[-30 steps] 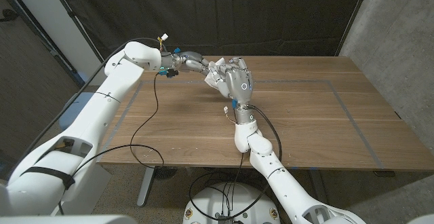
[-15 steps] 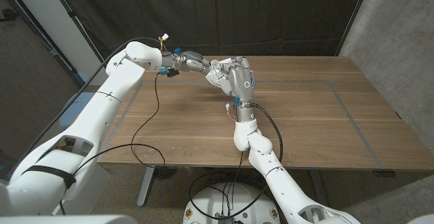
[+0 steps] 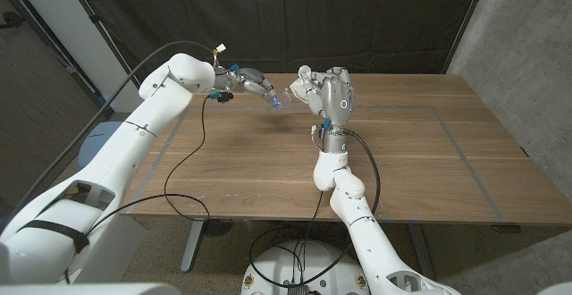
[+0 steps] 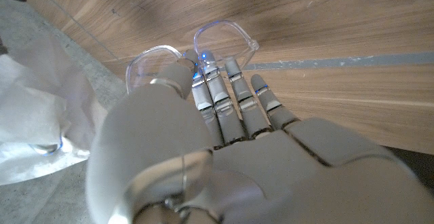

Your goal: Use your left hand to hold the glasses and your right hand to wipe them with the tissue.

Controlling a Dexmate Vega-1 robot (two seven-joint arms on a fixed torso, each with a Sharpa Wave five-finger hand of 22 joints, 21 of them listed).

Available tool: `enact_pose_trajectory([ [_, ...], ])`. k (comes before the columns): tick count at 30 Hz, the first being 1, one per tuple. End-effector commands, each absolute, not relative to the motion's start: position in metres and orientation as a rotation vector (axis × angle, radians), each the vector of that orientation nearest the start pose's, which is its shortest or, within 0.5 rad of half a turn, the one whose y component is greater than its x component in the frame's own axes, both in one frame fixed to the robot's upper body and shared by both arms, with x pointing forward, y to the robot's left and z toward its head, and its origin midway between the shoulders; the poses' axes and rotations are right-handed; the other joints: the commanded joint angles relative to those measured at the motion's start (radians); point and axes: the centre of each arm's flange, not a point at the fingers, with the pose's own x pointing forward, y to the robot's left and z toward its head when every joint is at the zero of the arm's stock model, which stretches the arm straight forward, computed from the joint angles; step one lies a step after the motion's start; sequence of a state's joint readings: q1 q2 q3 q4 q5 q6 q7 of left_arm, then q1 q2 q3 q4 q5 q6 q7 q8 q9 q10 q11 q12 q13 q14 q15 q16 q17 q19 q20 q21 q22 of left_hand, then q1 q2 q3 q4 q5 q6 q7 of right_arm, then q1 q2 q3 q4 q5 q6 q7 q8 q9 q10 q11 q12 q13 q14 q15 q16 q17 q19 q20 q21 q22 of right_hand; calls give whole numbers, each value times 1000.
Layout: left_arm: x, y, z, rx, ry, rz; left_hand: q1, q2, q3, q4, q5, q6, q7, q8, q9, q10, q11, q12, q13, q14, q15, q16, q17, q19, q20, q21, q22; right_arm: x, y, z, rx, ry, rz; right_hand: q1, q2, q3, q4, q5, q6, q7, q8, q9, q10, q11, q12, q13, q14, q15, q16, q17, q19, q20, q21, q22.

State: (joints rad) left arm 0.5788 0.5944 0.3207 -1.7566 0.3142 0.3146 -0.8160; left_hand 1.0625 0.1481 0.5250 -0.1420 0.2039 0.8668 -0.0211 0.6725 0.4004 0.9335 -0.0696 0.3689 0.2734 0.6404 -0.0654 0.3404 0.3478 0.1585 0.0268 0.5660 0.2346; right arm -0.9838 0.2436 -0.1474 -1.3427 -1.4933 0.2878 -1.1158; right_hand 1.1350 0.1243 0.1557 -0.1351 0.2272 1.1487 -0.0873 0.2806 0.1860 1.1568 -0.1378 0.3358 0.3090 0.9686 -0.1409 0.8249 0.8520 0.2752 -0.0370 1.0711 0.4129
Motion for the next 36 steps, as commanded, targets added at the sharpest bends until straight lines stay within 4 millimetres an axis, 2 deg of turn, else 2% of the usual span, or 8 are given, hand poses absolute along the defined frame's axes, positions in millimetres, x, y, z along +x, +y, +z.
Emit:
enact_pose_trajectory([
  [1,563,217,140,1417,-351,-287,-2,9,13,8,5,163,137,-1,49,-4,1,-2,2,-1,-78,2,2,-3,-4,6,4,541,-91,-20,-897,-1315,-874,9,0,-6,2,10,65,-54,-4,4,9,0,-7,6,5,-91,-1,4,-2,-107,12,0],
  [8,554,213,134,1501,-353,-237,-2,9,14,8,4,163,139,-5,45,-9,-3,-4,2,-6,-80,-1,3,-4,-6,9,3,544,-94,-29,-1012,-1312,-876,7,0,-10,3,11,69,-58,-8,5,10,-4,-9,8,7,-91,-4,6,4,-107,22,-5],
  [20,539,206,122,1665,-364,-101,-6,7,14,10,2,163,135,-18,31,-16,-15,-7,-1,-10,-87,-4,4,-6,-9,15,2,548,-98,-37,-1248,-1104,-690,2,1,-17,7,12,71,-64,-17,6,8,-9,-13,14,9,-91,-13,6,1,-110,35,-16],
  [36,536,201,84,1876,-423,116,-17,0,13,14,-5,181,105,-32,4,-16,-43,-13,-11,-8,-107,-8,2,0,-24,27,-2,557,-98,-36,-1430,-847,-432,0,5,-23,10,13,73,-65,-29,7,2,-8,-22,17,1,-92,-42,-12,-2,-106,48,-32],
])
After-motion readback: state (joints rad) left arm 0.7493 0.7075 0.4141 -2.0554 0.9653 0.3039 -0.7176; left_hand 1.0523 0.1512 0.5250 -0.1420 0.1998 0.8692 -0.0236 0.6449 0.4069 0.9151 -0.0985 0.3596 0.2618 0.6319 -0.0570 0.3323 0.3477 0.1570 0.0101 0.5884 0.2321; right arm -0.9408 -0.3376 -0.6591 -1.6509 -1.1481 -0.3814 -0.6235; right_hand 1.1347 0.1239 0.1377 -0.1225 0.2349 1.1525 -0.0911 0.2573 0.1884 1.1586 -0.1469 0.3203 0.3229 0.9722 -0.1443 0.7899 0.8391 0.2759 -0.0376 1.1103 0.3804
